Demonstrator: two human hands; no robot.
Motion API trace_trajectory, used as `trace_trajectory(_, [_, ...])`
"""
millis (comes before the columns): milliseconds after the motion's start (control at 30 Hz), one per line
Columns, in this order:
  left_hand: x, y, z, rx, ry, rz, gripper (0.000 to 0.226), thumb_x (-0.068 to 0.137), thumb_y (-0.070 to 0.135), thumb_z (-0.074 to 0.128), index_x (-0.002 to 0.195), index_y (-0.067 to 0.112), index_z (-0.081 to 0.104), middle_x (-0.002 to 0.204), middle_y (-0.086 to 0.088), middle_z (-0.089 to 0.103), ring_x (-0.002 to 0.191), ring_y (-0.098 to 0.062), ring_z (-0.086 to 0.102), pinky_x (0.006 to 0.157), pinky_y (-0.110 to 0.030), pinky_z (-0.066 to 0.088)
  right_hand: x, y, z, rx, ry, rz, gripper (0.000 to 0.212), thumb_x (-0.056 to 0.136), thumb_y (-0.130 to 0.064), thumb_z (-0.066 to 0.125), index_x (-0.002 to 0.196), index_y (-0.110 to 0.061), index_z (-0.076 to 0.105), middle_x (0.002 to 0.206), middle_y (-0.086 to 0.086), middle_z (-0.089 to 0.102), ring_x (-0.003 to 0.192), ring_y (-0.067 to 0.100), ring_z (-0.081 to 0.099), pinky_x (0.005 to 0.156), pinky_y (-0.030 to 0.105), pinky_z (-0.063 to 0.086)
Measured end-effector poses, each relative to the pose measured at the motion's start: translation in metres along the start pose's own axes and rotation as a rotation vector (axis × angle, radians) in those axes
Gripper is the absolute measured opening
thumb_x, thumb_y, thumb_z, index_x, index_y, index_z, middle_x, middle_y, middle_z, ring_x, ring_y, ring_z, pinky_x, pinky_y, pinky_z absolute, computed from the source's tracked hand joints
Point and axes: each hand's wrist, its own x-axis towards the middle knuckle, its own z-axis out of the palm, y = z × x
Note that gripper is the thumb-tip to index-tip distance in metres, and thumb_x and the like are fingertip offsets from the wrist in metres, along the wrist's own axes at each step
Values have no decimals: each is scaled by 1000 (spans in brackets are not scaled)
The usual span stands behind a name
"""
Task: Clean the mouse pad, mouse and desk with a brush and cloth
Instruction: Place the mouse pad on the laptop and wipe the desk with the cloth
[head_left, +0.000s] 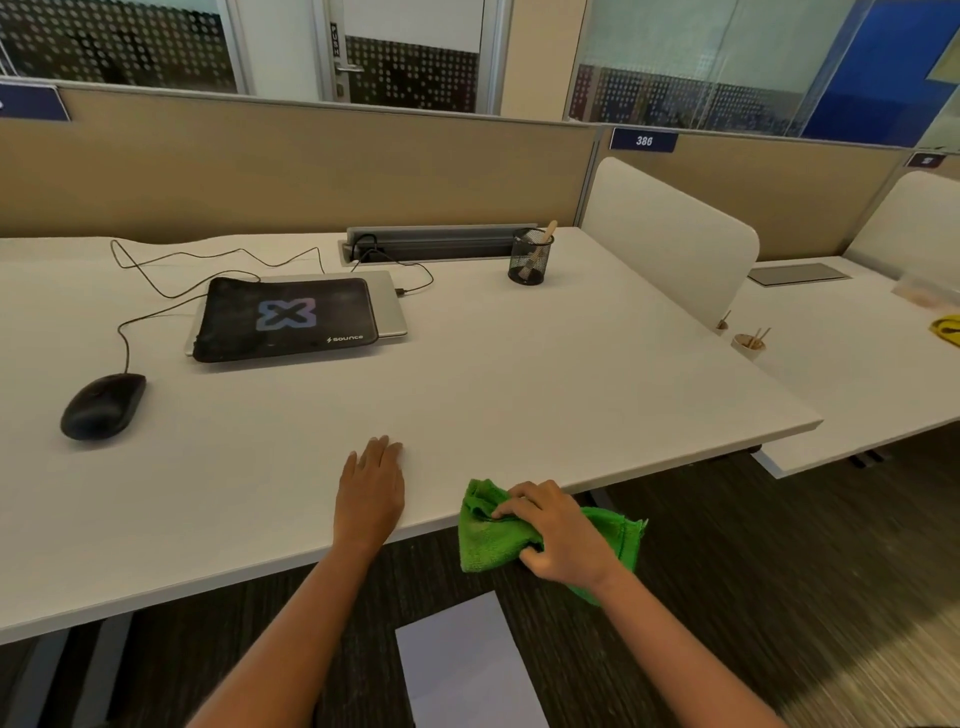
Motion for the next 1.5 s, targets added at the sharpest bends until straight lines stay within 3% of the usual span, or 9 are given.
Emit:
trace_trajectory(133, [-1, -1, -2, 64, 1, -20, 43, 102, 18, 26, 144, 12, 31, 154, -6, 28, 146, -18, 17, 120, -36, 7, -4, 10, -15, 30, 105, 7, 46, 66, -11, 60, 112, -17, 62, 117, 5, 57, 106, 25, 50, 91, 37, 43])
trace_trajectory(233, [-1, -3, -5, 101, -5, -44, 44, 103, 21, 23, 146, 13, 27, 156, -5, 25, 147, -19, 13, 120, -38, 4, 8, 15, -33, 171, 301, 118, 47, 67, -7, 64, 113, -17, 62, 113, 6, 55, 102, 23, 49, 89, 27, 38])
trace_trajectory(300, [-1, -8, -8, 136, -14, -51, 46, 103, 24, 22, 147, 14, 24, 157, -5, 21, 148, -20, 10, 120, -39, 3, 24, 16, -46, 205, 351, 205, 49, 71, -7, 65, 119, -18, 59, 118, 6, 51, 104, 23, 46, 88, 28, 38])
trace_trajectory(467, [2, -30, -22, 141, -20, -107, 48, 103, 27, 23, 149, 13, 20, 158, -8, 17, 148, -22, 10, 120, -40, 6, 71, 13, -65, 242, 295, 461, 53, 81, -15, 60, 133, -17, 47, 132, 10, 43, 118, 31, 41, 95, 36, 39])
trace_trajectory(633, [1, -57, -36, 167, -28, -197, 50, 102, 29, 22, 150, 13, 17, 158, -8, 15, 148, -23, 9, 120, -41, 6, 103, 5, -63, 262, 280, 572, 55, 86, -19, 56, 138, -15, 40, 137, 15, 38, 122, 35, 38, 101, 42, 39])
trace_trajectory(833, [-8, -97, -53, 187, -50, -334, 50, 102, 30, 21, 149, 12, 17, 159, -10, 13, 148, -25, 8, 119, -43, 7, 106, 14, -30, 105, -2, 775, 64, 91, -41, 45, 147, -24, 18, 149, 14, 22, 131, 37, 29, 107, 46, 29])
trace_trajectory(1033, [-17, -110, -56, 161, -79, -351, 51, 102, 30, 21, 149, 10, 16, 159, -10, 10, 148, -26, 6, 120, -44, 7, 118, -23, 5, -71, -39, 509, 61, 91, -47, 41, 146, -34, 17, 154, 7, 18, 129, 33, 31, 104, 42, 29])
trace_trajectory(1333, [-18, -98, -49, 176, -61, -344, 51, 102, 31, 20, 149, 12, 17, 159, -10, 12, 148, -25, 7, 120, -43, 9, 84, -61, 34, -142, 60, 121, 57, 84, -43, 49, 139, -39, 34, 145, -1, 35, 121, 23, 39, 92, 34, 34])
trace_trajectory(1500, [-17, -75, -39, 136, -52, -300, 50, 102, 30, 24, 149, 12, 21, 158, -11, 14, 147, -25, 9, 119, -43, 9, 51, -60, 27, -105, 104, -22, 56, 74, -36, 62, 129, -33, 53, 130, 7, 54, 106, 30, 54, 83, 40, 43])
